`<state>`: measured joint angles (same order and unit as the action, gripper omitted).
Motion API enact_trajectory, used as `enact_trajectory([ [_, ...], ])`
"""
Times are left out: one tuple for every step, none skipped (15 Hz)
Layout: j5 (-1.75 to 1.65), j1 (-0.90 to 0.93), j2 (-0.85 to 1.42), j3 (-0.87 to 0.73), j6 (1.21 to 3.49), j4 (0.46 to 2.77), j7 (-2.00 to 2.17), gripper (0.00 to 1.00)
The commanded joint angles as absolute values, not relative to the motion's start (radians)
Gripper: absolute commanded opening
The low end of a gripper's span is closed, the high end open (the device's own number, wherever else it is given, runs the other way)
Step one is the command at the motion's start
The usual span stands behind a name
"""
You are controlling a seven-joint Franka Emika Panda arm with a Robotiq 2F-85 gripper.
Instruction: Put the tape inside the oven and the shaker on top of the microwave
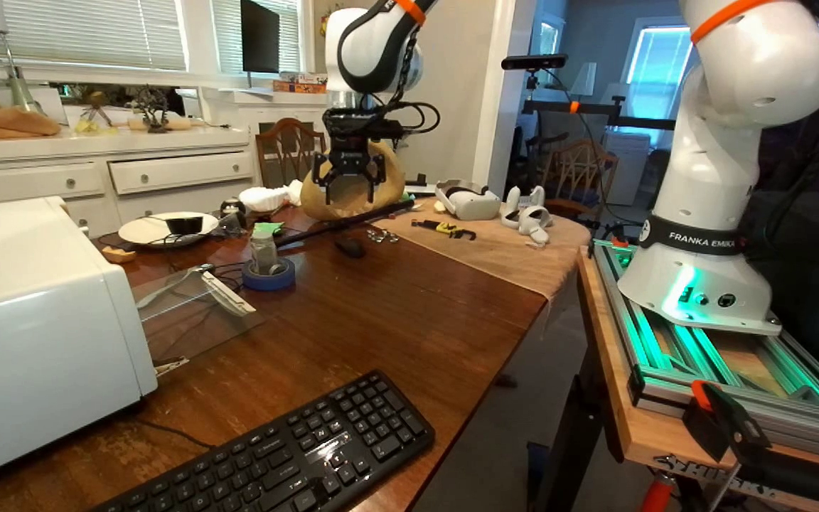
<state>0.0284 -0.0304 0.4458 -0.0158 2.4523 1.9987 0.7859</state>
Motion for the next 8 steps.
enact_trajectory([
  [0.208, -0.068, 0.616, 0.017, 2.246, 1.769, 0.648, 1.0],
  [0.239, -0.08, 0.657, 0.021, 2.179, 1.704, 0.6, 1.0],
  [0.265, -0.088, 0.686, 0.022, 2.11, 1.649, 0.563, 1.0],
  [0.274, -0.087, 0.713, 0.015, 2.076, 1.6, 0.534, 1.0],
  [0.275, -0.08, 0.733, 0.001, 2.052, 1.556, 0.523, 1.0],
  [0.27, -0.074, 0.759, -0.009, 2.042, 1.51, 0.515, 1.0],
  [0.257, -0.06, 0.773, -0.028, 2.037, 1.475, 0.538, 1.0],
  [0.264, -0.052, 0.713, -0.034, 2.082, 1.576, 0.54, 1.0],
])
